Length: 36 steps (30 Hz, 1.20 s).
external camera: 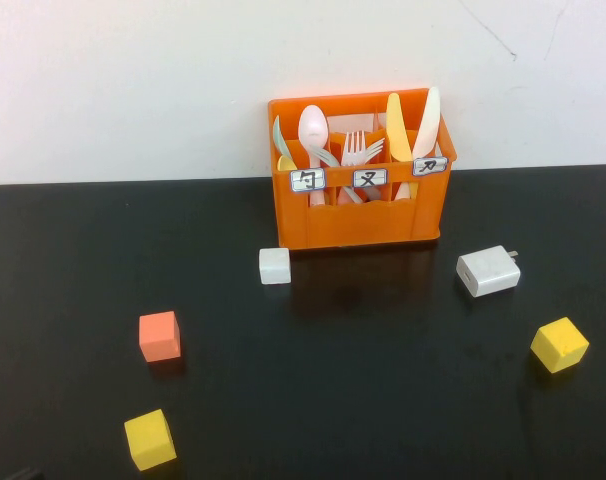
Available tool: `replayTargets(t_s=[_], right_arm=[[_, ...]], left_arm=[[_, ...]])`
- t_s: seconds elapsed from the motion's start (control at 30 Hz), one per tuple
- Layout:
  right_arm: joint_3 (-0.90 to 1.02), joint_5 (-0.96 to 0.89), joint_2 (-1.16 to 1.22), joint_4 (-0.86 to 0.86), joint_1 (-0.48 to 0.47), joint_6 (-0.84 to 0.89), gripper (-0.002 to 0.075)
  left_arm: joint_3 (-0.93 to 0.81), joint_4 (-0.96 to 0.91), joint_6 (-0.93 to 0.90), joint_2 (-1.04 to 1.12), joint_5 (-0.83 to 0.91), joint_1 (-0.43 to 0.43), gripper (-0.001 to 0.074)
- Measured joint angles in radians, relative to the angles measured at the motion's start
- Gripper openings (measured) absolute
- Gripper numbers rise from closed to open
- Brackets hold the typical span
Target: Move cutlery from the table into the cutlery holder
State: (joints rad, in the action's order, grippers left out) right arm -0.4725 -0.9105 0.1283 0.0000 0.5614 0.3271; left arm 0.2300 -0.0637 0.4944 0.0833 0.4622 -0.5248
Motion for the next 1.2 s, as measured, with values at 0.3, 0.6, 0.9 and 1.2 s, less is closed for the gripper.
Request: replayTargets(t_s=[0.3, 0.6, 0.9, 1.2], right_arm=[[0.0, -0.004, 0.0, 0.005, 0.0, 0.0, 0.0], [0.0, -0.006, 0.0, 0.005, 0.0, 0.0, 0.0], [0.0, -0.01, 0.0, 0.007, 0.0, 0.0, 0.0], [0.0, -0.01, 0.0, 0.007, 0.0, 0.0, -0.0001]], left_arm=[[0.0, 0.001, 0.0, 0.0, 0.0, 0.0, -0.0001], [0.0, 0.005, 0.0, -0.038, 0.031, 0.122, -0.0001], [-0.09, 0.052, -0.209, -0.097, -0.018, 0.355, -0.0001], [-0.251, 0.175, -0.228, -0.097, -0.211, 0.447, -0.0001]])
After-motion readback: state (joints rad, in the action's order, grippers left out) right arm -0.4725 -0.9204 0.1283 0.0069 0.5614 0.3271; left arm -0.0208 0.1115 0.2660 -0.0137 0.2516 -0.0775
